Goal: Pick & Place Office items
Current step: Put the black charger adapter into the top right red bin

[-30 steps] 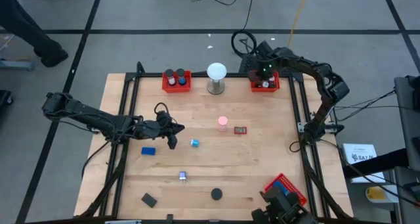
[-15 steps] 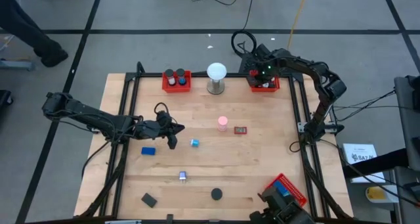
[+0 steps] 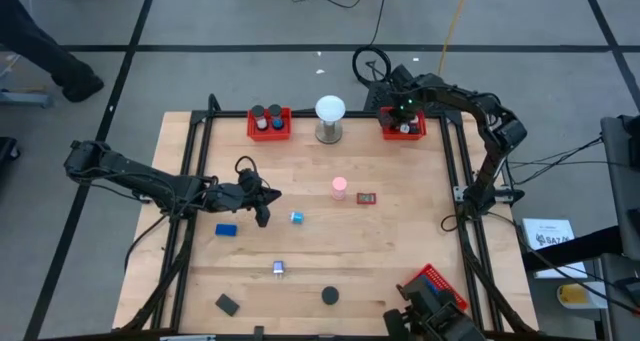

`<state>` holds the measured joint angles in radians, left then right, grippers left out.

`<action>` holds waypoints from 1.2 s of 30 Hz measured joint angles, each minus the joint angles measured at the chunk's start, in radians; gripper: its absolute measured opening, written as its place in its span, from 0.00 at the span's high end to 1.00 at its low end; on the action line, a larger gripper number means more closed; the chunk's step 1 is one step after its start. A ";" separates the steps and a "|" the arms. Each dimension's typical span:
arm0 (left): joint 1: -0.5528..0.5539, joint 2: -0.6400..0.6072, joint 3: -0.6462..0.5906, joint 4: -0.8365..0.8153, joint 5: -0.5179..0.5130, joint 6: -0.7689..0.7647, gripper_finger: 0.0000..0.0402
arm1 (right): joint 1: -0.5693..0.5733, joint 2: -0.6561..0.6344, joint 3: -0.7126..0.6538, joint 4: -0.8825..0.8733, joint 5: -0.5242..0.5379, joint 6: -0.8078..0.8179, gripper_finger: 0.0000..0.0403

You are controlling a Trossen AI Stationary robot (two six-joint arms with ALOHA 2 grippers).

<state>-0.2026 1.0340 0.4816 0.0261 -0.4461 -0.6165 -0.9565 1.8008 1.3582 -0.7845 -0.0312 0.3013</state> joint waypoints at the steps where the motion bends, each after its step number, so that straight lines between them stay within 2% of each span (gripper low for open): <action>1: 0.000 0.000 0.000 0.000 0.000 0.000 0.94 | 0.000 0.000 0.000 0.009 0.006 -0.003 1.00; 12: 0.000 0.000 0.000 0.000 0.000 -0.016 0.94 | 0.002 -0.021 -0.001 -0.040 -0.014 -0.026 1.00; 26: 0.000 0.000 0.000 0.000 0.000 -0.015 0.94 | -0.010 -0.016 -0.113 0.126 -0.022 0.043 1.00; 36: 0.000 0.000 0.000 0.000 -0.001 -0.022 0.94 | -0.010 -0.049 -0.119 0.160 0.006 0.045 1.00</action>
<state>-0.2024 1.0340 0.4816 0.0257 -0.4468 -0.6388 -0.9661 1.7515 1.2396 -0.6242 -0.0254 0.3460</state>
